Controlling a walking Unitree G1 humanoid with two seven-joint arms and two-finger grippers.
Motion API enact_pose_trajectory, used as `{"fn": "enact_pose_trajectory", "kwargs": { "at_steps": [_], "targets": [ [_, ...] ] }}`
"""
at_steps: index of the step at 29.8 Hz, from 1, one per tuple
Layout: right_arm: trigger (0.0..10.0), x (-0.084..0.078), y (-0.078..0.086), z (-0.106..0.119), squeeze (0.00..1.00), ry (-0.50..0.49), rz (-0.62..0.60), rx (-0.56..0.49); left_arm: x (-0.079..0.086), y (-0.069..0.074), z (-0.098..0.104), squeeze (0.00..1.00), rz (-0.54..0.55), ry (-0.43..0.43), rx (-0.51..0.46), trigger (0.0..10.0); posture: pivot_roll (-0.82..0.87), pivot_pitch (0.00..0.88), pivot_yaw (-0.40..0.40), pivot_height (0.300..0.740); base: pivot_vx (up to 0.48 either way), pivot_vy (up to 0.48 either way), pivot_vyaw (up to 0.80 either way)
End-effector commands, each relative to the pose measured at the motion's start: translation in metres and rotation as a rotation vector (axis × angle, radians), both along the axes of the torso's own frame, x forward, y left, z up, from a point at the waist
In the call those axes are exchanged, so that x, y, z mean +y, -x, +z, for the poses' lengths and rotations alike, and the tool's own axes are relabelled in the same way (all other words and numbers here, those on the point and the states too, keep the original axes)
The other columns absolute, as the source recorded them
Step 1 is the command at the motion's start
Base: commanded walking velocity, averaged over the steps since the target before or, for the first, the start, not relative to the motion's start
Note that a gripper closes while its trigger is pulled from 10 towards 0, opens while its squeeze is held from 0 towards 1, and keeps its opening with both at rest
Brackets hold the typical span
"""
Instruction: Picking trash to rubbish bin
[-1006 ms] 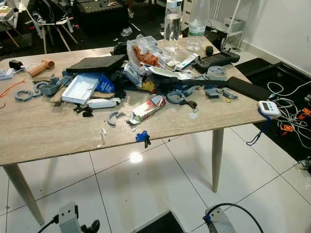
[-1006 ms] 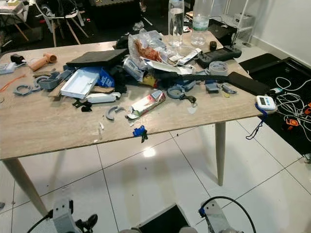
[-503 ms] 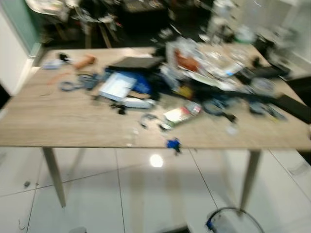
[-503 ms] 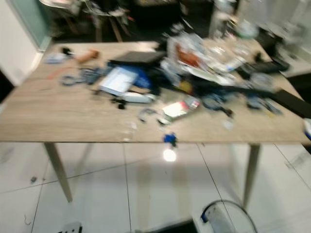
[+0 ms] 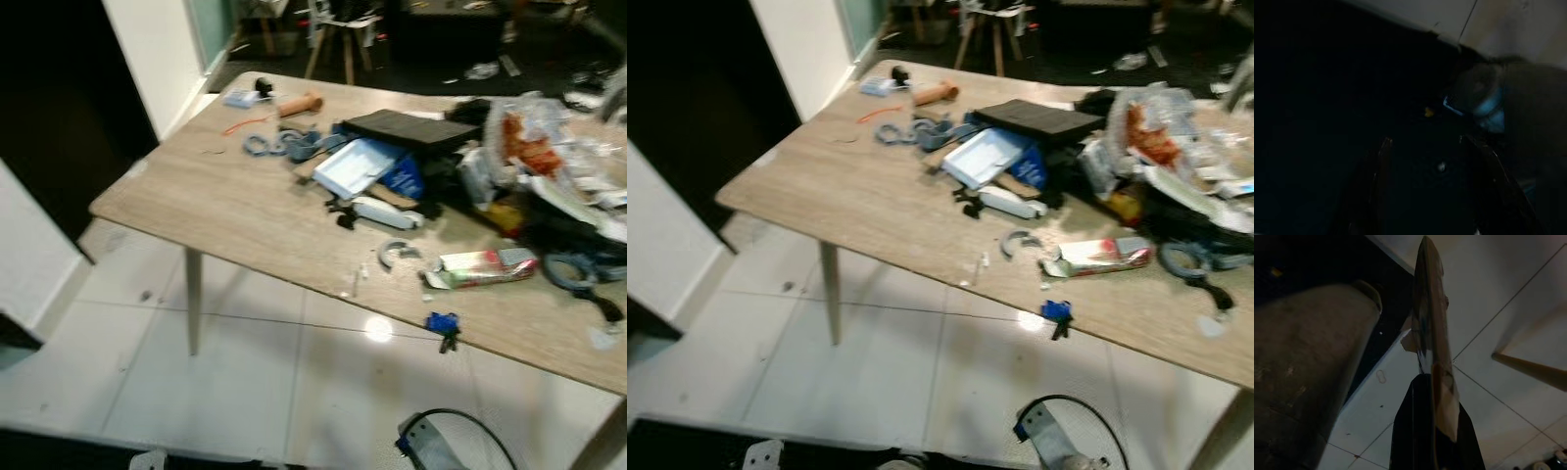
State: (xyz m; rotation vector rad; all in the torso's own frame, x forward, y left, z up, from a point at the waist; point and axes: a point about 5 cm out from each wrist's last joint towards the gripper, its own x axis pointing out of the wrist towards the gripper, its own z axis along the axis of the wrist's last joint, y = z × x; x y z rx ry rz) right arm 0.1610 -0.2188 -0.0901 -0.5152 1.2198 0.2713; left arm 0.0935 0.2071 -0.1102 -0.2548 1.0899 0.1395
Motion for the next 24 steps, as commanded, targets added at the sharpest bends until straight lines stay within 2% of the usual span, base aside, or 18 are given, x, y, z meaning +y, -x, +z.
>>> {"fn": "enact_pose_trajectory", "kwargs": {
  "at_steps": [1, 5, 10, 16, 19, 22, 23, 24],
  "targets": [
    [10.0, 0.000, 0.008, -0.003, 0.00, 0.003, 0.004, 0.027, 0.000, 0.004, -0.001, 0.00, 0.016, -0.005, 0.015, 10.0, 0.00, 0.092, 0.027, 0.740, 0.000, 0.000, 0.79],
    [10.0, -0.004, 0.010, -0.003, 0.00, 0.011, 0.005, 0.032, -0.003, 0.006, -0.002, 0.00, 0.022, -0.004, 0.020, 10.0, 0.00, 0.095, 0.013, 0.740, 0.000, 0.000, 0.79],
    [10.0, -0.022, 0.018, -0.001, 0.00, 0.049, 0.017, 0.050, -0.004, 0.010, -0.003, 0.00, 0.075, -0.024, 0.029, 10.0, 0.02, 0.092, -0.011, 0.740, 0.000, 0.000, 0.79],
    [10.0, -0.036, 0.021, 0.002, 0.00, 0.073, -0.006, 0.042, -0.009, 0.018, -0.006, 0.00, 0.076, -0.013, 0.054, 10.0, 0.01, 0.071, -0.016, 0.740, 0.000, 0.000, 0.79],
    [10.0, -0.039, 0.017, 0.003, 0.00, 0.075, -0.012, 0.029, -0.008, 0.012, -0.005, 0.00, 0.046, -0.018, 0.048, 10.0, 0.00, 0.058, -0.016, 0.740, 0.000, 0.000, 0.79],
    [10.0, -0.034, 0.014, 0.003, 0.00, 0.068, -0.005, 0.012, -0.003, -0.011, 0.002, 0.00, 0.058, -0.033, -0.020, 10.0, 0.02, 0.048, -0.020, 0.740, 0.000, 0.000, 0.79],
    [10.0, -0.034, 0.014, 0.003, 0.00, 0.068, -0.005, 0.012, -0.003, -0.011, 0.002, 0.00, 0.058, -0.033, -0.020, 10.0, 0.02, 0.048, -0.020, 0.740, 0.000, 0.000, 0.79],
    [10.0, -0.032, 0.010, 0.004, 0.00, 0.070, 0.001, -0.003, -0.002, -0.019, 0.004, 0.00, 0.064, -0.037, -0.044, 10.0, 0.03, 0.035, -0.021, 0.740, 0.000, 0.000, 0.79]
  ]
}}
